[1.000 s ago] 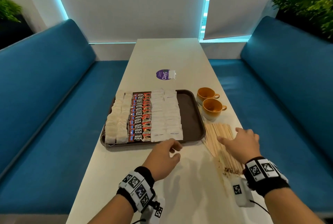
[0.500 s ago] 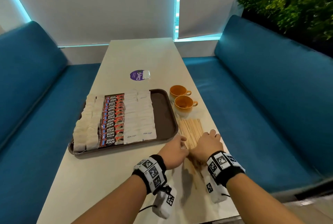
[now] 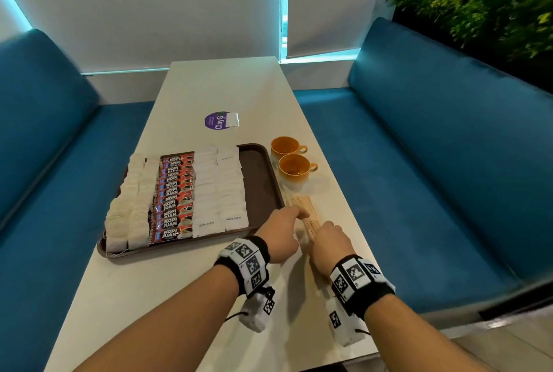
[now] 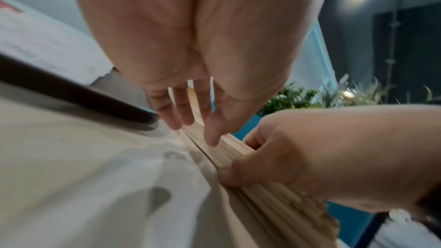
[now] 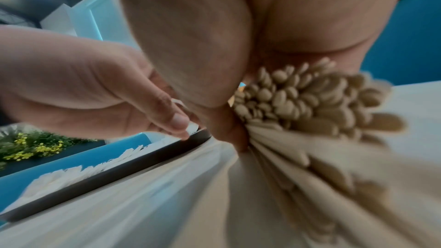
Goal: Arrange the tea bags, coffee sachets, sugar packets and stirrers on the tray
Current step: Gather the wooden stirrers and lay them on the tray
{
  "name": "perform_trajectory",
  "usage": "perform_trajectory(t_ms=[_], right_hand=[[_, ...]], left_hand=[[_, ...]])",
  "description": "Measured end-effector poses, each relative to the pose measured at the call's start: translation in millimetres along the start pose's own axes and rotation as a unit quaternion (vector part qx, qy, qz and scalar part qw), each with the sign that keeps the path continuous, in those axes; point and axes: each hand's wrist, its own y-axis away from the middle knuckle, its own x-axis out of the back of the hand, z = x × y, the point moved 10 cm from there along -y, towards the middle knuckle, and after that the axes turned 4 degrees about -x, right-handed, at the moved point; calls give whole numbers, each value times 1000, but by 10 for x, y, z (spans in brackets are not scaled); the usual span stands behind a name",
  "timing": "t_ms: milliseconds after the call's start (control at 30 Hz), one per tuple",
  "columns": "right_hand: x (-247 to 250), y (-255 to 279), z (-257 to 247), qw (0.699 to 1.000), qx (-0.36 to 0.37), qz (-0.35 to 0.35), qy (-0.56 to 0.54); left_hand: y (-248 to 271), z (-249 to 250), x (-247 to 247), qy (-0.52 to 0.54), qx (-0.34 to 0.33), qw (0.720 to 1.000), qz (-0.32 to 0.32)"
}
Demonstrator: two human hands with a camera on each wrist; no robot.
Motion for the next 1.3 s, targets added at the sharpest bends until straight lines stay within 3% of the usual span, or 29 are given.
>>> perform_trajectory(t_ms=[133,267,467,733,833,1100,1300], right_hand=[[-12,30,36,999,29,9,29],[-149,25,29,997,69,-6,20],[-230,56,245,997,72,-30,-15],[-170,201,422,995,93,-48,-8],[-140,227,378,991,119,-54,-11],[-102,274,-188,968,231,-89,-39],[154,155,-72,973,188,-65,-115]], left_hand=[[-147,328,-243,-173,-112,976,-75],[-185,398,-476,-297,-134,937,-124],[-92,446,-510,-380,-137,911,-79],[-14,559,-647,-437,-140,884,-88],[37,517,-619,-426,-121,892,-92],[380,-21,-222,-318,-30,946,-60],[533,-382,49,-258,34,965,-44]])
